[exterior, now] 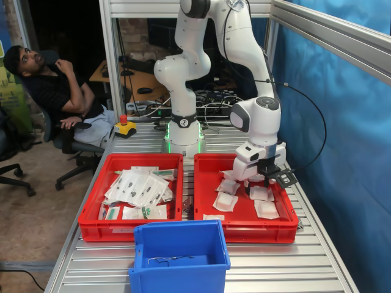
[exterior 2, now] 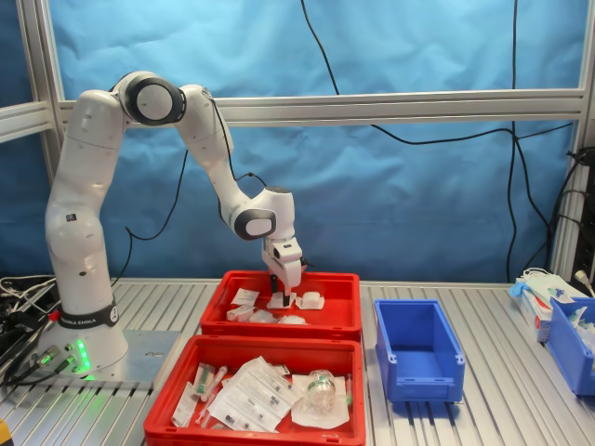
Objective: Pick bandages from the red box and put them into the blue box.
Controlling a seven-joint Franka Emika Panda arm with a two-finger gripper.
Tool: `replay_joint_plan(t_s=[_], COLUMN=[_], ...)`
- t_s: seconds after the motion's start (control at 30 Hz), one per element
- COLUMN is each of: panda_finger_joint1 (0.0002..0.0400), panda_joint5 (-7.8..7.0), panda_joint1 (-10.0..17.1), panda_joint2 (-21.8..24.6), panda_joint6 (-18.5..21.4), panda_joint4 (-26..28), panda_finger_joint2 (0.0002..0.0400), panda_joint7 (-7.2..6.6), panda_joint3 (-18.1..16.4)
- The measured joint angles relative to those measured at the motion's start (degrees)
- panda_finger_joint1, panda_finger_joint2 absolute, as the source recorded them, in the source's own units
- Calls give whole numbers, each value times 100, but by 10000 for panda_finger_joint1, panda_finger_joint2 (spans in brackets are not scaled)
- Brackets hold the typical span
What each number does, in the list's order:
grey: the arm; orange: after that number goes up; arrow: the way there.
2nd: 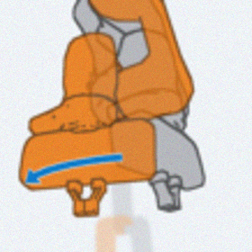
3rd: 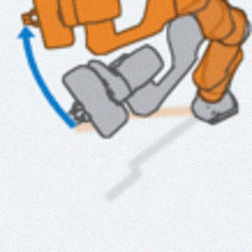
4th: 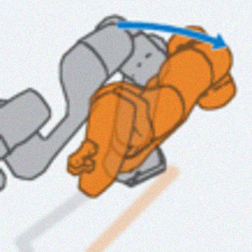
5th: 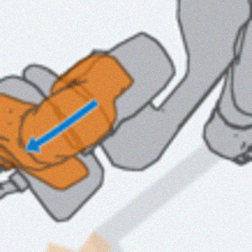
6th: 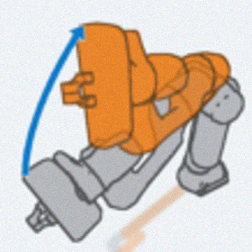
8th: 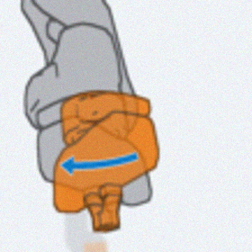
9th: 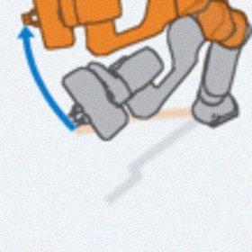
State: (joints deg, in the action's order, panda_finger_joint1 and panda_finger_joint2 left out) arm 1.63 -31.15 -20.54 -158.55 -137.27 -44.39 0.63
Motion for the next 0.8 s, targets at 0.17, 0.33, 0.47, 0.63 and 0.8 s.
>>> replay_joint_plan(t_s=[0.17,0.33,0.47,0.63,0.8], panda_finger_joint1=[400,400,400,400,400], panda_joint5=[0,0,0,0,0], panda_joint1=[0,0,0,0,0], panda_joint2=[-2,-28,-118,-147,-153], panda_joint6=[-10,-25,-50,-57,-81], panda_joint4=[0,0,0,0,0], panda_finger_joint2=[400,400,400,400,400], panda_joint7=[0,0,0,0,0], panda_joint3=[-18,-24,-25,-25,-25])
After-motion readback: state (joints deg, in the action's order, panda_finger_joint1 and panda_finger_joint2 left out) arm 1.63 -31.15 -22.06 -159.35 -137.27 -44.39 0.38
